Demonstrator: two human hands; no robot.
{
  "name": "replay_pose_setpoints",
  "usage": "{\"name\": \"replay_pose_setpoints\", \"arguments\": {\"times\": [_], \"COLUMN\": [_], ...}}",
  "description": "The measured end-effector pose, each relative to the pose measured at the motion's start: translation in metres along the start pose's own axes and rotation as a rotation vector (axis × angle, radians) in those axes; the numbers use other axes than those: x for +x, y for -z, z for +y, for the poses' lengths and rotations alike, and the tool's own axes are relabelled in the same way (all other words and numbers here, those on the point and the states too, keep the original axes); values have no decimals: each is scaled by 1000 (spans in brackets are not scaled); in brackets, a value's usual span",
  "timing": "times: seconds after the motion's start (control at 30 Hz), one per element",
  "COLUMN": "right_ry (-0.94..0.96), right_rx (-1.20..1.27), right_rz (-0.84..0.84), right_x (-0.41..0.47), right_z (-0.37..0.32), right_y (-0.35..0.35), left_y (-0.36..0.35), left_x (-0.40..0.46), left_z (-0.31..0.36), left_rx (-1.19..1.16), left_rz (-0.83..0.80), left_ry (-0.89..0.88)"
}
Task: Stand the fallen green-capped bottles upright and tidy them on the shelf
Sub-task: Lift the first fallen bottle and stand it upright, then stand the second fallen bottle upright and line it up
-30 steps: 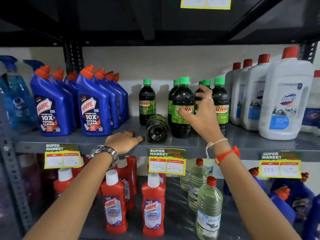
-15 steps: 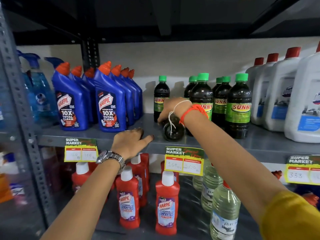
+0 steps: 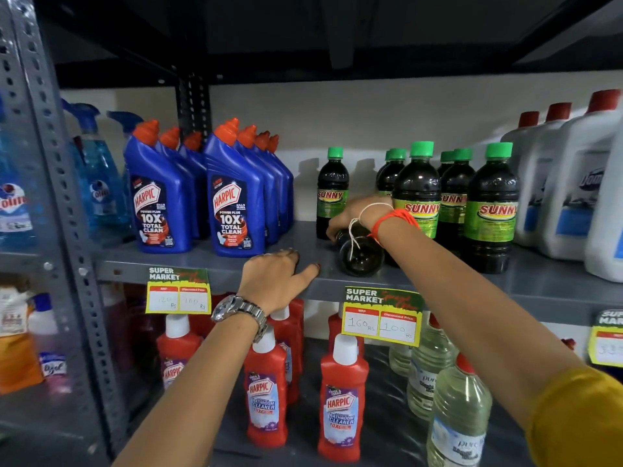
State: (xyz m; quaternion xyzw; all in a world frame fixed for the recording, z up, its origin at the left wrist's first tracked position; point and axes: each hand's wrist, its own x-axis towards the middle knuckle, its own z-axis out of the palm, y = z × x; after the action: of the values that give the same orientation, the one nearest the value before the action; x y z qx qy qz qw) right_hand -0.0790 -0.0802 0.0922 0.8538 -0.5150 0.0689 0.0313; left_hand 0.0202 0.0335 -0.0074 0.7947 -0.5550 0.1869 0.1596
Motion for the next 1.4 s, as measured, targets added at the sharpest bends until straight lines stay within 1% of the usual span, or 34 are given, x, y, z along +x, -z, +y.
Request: {"name": "replay_pose_setpoints", "arguments": {"times": [0.03, 0.13, 0.27, 0.33, 0.43, 0.5, 0.67, 0.8, 1.0, 1.1, 1.13, 1.2, 1.3, 1.37, 1.4], "right_ry": [-18, 6, 80, 148, 216, 218, 275, 306, 179, 160, 149, 133, 194, 229, 240], "right_rx": [-9, 108, 345, 465, 649, 725, 818, 877, 790, 833, 885, 1035, 1213, 1275, 1264], "right_rz": [47, 215, 593, 742, 855, 867, 795, 749, 635, 569, 514, 352, 131, 40, 27], "right_x": [3, 0, -6, -8, -10, -9, -8, -7, -14, -12, -9, -4, 4, 5, 5], "right_z": [1, 1, 2, 3, 3, 3, 6, 6, 4, 8, 10, 16, 23, 25, 24], "right_y": [0, 2, 10, 7, -1, -10, -36, -39, -42, -37, -34, -29, -28, -28, -28], "left_y": [0, -1, 0, 0, 0, -1, -4, -4, -3, -3, -3, -4, -3, -2, -3], "left_x": [0, -1, -1, -2, -3, -3, -1, 1, -1, -1, -1, -1, -1, 0, 0], "left_z": [0, 0, 0, 1, 0, -1, -2, -3, -1, -1, -1, -1, -1, -1, -1], "left_rx": [-2, -1, -3, -9, -24, -24, 17, 14, 1, -3, -3, -3, -9, -8, -9], "left_rz": [0, -5, -5, -7, -11, -4, 12, 19, 6, 4, 6, 7, 17, 12, 10], "left_ry": [0, 3, 1, -7, -12, -11, -2, 1, 1, 2, -1, -7, -5, -6, -5]}}
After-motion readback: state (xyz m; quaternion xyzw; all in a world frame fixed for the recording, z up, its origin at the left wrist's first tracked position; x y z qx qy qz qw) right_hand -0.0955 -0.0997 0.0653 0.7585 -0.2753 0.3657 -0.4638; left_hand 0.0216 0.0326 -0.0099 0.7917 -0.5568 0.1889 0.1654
